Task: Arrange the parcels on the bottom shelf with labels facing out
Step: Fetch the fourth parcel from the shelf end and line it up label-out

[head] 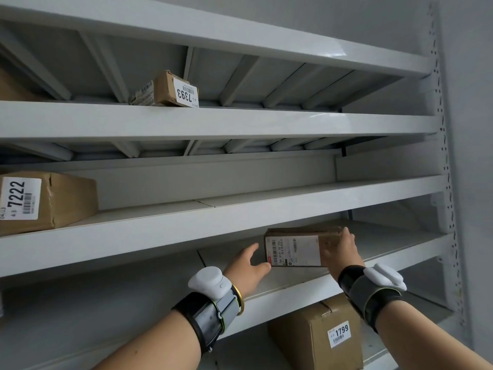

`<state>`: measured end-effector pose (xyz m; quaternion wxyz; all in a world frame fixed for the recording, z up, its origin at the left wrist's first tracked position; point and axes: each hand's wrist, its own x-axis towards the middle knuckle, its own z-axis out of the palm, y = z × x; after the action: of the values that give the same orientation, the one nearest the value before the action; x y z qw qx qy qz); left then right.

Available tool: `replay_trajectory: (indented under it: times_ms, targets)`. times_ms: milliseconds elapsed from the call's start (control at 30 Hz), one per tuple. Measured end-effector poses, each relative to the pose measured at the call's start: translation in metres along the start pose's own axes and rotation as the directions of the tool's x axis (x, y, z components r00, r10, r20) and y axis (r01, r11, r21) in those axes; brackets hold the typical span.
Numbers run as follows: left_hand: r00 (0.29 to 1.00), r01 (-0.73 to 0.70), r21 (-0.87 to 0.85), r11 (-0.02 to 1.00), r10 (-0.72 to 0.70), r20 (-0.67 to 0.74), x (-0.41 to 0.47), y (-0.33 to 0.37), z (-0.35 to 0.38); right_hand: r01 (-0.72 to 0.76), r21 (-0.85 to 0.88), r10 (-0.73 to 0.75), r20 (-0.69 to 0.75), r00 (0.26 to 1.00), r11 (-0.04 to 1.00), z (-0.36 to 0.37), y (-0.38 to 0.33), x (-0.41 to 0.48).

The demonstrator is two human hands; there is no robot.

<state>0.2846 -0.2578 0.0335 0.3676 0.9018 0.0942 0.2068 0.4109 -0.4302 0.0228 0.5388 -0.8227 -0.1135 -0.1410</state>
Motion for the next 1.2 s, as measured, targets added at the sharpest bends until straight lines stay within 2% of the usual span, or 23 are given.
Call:
replay_trajectory:
  times_ms: [133, 267, 333, 533, 700, 800, 867, 933, 1000, 1100, 1200]
  targets:
    - [1.0, -0.002, 0.0, 1.0, 0.002, 0.007, -0.001, 0.001, 0.004, -0.055, 0.074, 0.053, 0.035, 0.998, 0.996, -0.003, 0.002, 0.001]
    - [1.0, -0.013, 0.01, 1.0, 0.012, 0.015, 0.001, 0.002, 0.009, -0.038, -0.102, 0.029, -0.085, 0.996, 0.994, -0.007, -0.002, -0.01]
    - [1.0, -0.013, 0.0, 1.0, 0.013, 0.013, 0.003, 0.003, 0.011, 0.017, -0.123, -0.028, -0.092, 0.995, 0.992, -0.001, -0.004, -0.021]
    - [1.0, -0.011, -0.024, 1.0, 0.012, 0.015, 0.005, 0.008, 0.019, 0.211, -0.043, -0.211, -0.013, 0.977, 0.977, 0.026, -0.011, -0.059]
    - [0.998, -0.055, -0.035, 0.998, 0.055, 0.002, 0.007, 0.009, 0.019, 0.428, -0.151, -0.428, 0.038, 0.903, 0.891, 0.048, -0.016, -0.081]
    - [0.997, -0.078, 0.007, 0.997, 0.078, 0.003, 0.009, 0.01, 0.017, 0.478, -0.165, -0.462, 0.127, 0.878, 0.863, 0.05, -0.013, -0.082]
    - [0.997, -0.072, 0.037, 0.997, 0.071, 0.003, 0.01, 0.009, 0.017, 0.433, -0.04, -0.428, 0.088, 0.899, 0.901, 0.043, -0.011, -0.076]
    - [0.996, -0.084, 0.045, 0.995, 0.084, -0.005, 0.012, 0.008, 0.017, 0.28, 0.117, -0.281, -0.005, 0.96, 0.953, 0.033, -0.01, -0.063]
    - [0.996, -0.094, 0.042, 0.995, 0.094, 0.0, 0.013, 0.008, 0.016, 0.144, 0.202, -0.138, -0.046, 0.989, 0.969, 0.025, -0.003, -0.048]
    - [0.996, -0.092, 0.032, 0.995, 0.092, 0.006, 0.015, 0.005, 0.016, 0.068, 0.22, -0.08, 0.047, 0.996, 0.973, 0.022, 0.007, -0.034]
    - [0.997, -0.083, 0.002, 0.997, 0.083, -0.003, 0.017, 0.001, 0.017, 0.084, 0.262, -0.134, 0.179, 0.975, 0.961, 0.031, 0.007, -0.035]
